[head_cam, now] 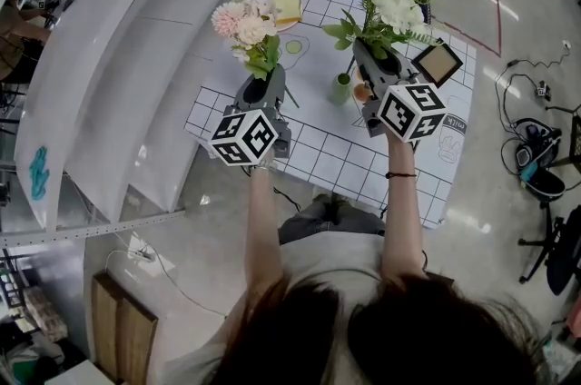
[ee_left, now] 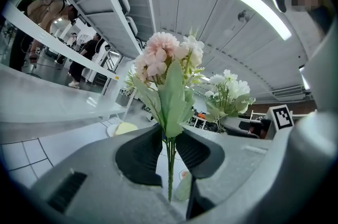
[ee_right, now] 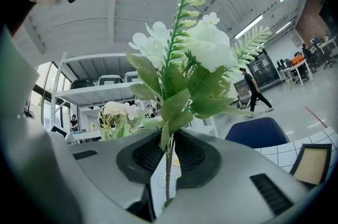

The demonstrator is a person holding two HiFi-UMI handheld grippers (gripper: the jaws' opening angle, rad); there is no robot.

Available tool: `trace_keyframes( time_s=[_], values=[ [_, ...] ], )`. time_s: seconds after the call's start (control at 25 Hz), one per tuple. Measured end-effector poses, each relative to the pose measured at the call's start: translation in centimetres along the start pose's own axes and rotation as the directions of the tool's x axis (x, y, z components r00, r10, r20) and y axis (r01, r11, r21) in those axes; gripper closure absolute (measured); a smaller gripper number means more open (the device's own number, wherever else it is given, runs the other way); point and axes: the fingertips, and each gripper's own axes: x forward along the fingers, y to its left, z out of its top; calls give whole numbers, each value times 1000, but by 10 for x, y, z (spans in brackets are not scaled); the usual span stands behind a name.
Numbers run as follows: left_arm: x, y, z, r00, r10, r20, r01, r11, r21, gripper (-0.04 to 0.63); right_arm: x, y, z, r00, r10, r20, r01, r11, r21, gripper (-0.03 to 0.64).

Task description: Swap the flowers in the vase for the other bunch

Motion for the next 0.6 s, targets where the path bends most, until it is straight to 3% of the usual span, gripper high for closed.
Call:
trace_keyframes(
  time_s=[0.6],
  values=[
    [-3,7,-2,1000,14,1,-14,1000,-14,516,5,1,-21,999,-1,-42,0,999,-36,563]
  ],
)
